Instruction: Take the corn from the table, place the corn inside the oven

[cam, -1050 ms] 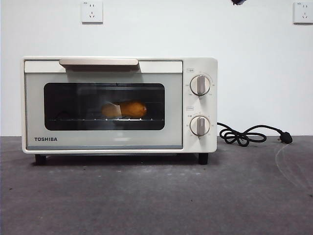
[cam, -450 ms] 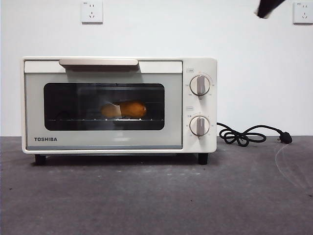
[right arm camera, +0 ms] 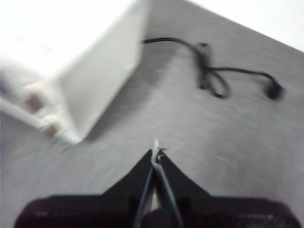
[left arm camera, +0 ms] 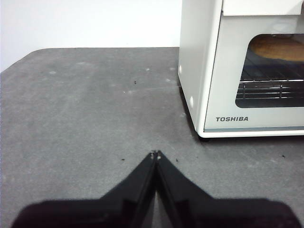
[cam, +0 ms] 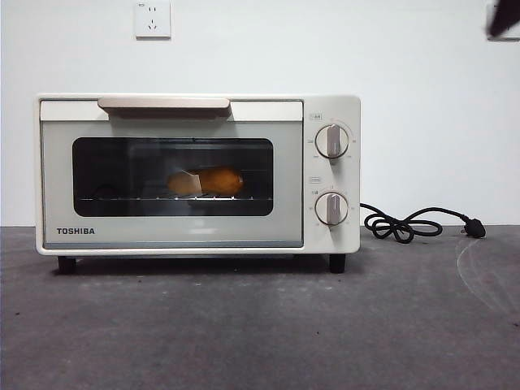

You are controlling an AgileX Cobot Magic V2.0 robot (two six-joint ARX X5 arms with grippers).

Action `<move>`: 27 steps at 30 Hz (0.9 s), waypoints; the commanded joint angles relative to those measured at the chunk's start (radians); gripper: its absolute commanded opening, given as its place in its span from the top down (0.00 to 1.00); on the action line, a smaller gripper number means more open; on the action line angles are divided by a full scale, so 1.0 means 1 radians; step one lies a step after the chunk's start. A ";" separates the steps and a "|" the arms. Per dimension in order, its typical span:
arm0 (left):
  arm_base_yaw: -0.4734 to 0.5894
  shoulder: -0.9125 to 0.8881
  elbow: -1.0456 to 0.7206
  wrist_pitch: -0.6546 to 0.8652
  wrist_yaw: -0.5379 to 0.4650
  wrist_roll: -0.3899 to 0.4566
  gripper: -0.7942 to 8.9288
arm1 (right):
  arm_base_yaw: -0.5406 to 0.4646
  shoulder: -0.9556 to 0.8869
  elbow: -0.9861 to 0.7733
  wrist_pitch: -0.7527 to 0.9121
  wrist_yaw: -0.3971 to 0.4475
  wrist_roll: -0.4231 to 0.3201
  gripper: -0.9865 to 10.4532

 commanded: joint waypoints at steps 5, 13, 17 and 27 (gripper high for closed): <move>0.000 0.000 -0.007 0.010 0.003 0.012 0.92 | -0.157 -0.193 -0.344 0.280 0.009 0.222 0.91; 0.000 0.000 -0.007 0.010 0.003 0.012 0.92 | -0.171 -0.507 -0.765 0.522 0.012 0.262 0.91; 0.000 0.000 -0.007 0.010 0.003 0.012 0.92 | -0.180 -0.681 -0.925 0.594 0.042 0.262 0.91; 0.000 0.000 -0.007 0.010 0.003 0.012 0.92 | -0.196 -1.068 -1.146 0.592 0.102 0.274 0.91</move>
